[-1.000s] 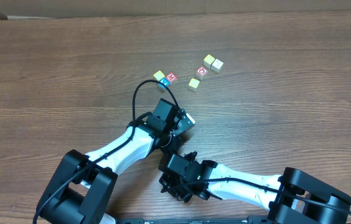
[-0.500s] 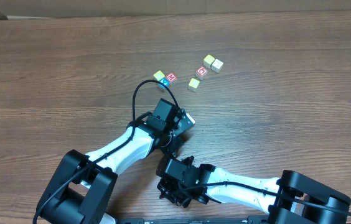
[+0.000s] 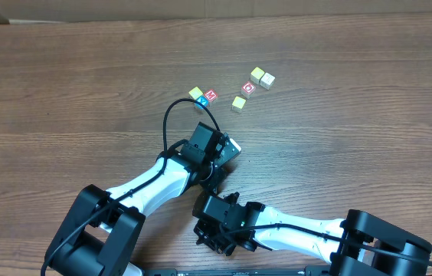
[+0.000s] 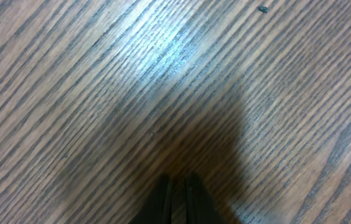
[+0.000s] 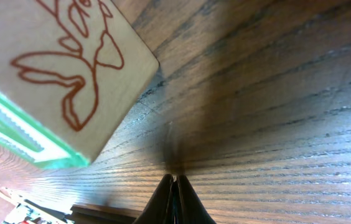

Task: Flip 5 blocks
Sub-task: 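Open both grippers and pull them apart, releasing the row upright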

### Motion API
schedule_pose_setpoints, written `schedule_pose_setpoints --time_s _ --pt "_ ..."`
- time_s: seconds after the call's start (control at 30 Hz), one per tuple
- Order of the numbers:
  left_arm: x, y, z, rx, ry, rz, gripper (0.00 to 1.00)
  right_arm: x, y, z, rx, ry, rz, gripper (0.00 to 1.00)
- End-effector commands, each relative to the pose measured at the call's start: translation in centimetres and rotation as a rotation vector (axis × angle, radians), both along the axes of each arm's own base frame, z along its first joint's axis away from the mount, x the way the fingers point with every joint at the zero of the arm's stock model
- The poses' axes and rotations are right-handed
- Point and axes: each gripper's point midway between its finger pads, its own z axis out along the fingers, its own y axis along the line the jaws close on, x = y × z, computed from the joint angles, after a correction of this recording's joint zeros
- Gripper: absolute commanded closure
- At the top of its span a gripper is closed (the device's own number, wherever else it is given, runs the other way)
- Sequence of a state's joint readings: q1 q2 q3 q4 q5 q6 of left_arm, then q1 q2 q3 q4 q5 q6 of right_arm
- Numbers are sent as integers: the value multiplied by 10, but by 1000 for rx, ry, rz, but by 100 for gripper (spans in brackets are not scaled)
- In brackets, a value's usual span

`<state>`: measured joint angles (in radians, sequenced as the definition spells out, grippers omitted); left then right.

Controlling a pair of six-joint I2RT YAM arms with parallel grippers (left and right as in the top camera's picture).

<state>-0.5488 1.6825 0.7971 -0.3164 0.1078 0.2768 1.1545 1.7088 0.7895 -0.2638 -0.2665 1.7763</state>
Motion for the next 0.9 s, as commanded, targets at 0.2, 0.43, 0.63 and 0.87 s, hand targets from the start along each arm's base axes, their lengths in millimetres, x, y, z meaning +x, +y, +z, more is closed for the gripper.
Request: schedule_pose_setpoints --time_s 0.2,0.43,0.63,0.87 --pt "10 65 -33 125 48 250 96 -2 4 1 2 8 7 96" --pt "38 94 -21 105 33 406 96 -4 -1 -2 -19 16 11 96" --pt "49 105 -13 93 32 471 96 -10 -3 -3 -34 20 24 96" --pt "52 106 -10 90 30 485 96 -13 -33 -15 -166 48 0 96"
